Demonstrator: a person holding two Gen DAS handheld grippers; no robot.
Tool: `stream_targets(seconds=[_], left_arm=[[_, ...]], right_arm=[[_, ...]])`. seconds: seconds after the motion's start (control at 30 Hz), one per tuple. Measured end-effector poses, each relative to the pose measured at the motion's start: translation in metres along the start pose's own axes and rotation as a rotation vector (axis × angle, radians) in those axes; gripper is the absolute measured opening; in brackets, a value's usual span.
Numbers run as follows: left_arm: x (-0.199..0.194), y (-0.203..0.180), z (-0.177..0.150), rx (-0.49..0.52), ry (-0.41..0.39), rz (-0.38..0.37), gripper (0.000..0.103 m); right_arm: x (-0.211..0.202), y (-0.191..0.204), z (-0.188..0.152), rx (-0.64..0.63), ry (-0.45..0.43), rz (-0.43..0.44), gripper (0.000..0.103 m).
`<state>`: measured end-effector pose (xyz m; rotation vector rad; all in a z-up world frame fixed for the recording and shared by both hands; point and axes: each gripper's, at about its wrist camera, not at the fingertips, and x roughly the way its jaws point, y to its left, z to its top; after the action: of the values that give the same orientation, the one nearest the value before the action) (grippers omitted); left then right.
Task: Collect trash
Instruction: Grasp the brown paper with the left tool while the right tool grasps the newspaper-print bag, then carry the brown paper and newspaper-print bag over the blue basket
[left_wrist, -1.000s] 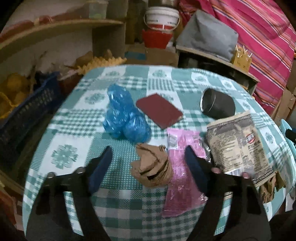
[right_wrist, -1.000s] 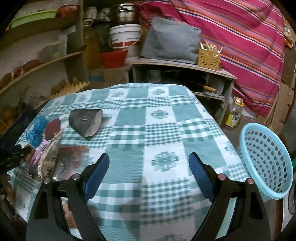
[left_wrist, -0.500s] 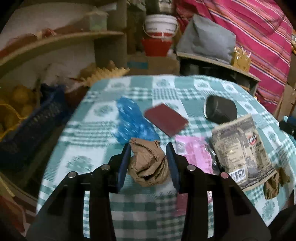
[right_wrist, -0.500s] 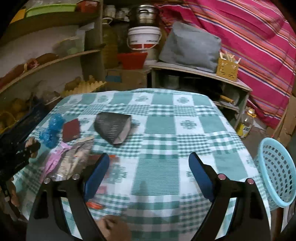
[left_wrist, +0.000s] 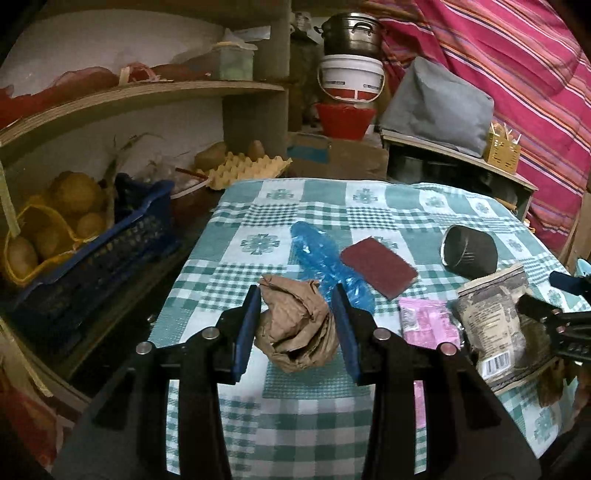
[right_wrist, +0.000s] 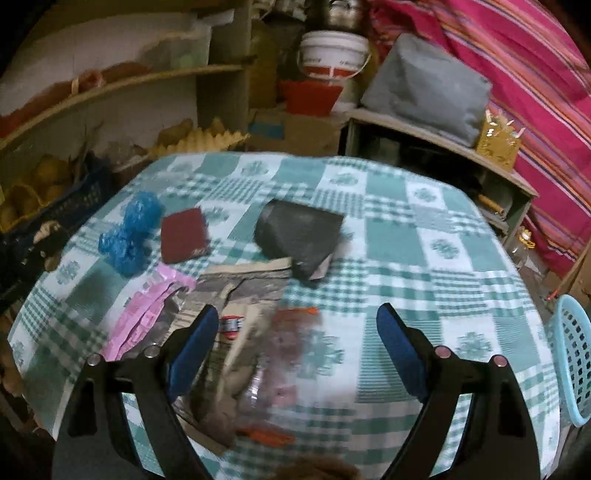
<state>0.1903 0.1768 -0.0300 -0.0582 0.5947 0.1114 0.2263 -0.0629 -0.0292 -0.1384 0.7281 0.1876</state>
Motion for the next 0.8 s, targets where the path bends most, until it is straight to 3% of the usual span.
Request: stream_targets(seconds=[0.13,0.2,0.33,0.4,0.6,0.8], left_arm=[[0.000,0.007,-0.002,-0.002,0.003,0.011,0.039],[0.000,0.010,-0.001,-0.011,0.005,0.010,0.039],[-0.001,0.010,0.001,-0.019,-0.003,0.010,0.039],[-0.003,0.008,0.003,-0.015,-0.011,0.005,0.039],[-0.008,-0.004,0.010,-0.014,-0.029,-0.011,0.039],[-0.017,-0.027,0.023,-0.018,-0.065,-0.048,0.039]], right_arm=[[0.008,0.012,0.000,-0.037,0.011,0.008,0.081],[0.012,0.015,0.000,-0.057,0.025,0.039,0.051],[0.016,0.015,-0.001,-0.068,0.047,0.086,0.030],[0.012,0.015,-0.001,-0.080,0.028,0.088,0.014],[-0.006,0.001,0.007,-0.060,-0.044,0.108,0.008],[-0.031,-0.041,0.021,0.069,-0.128,0.157,0.008]])
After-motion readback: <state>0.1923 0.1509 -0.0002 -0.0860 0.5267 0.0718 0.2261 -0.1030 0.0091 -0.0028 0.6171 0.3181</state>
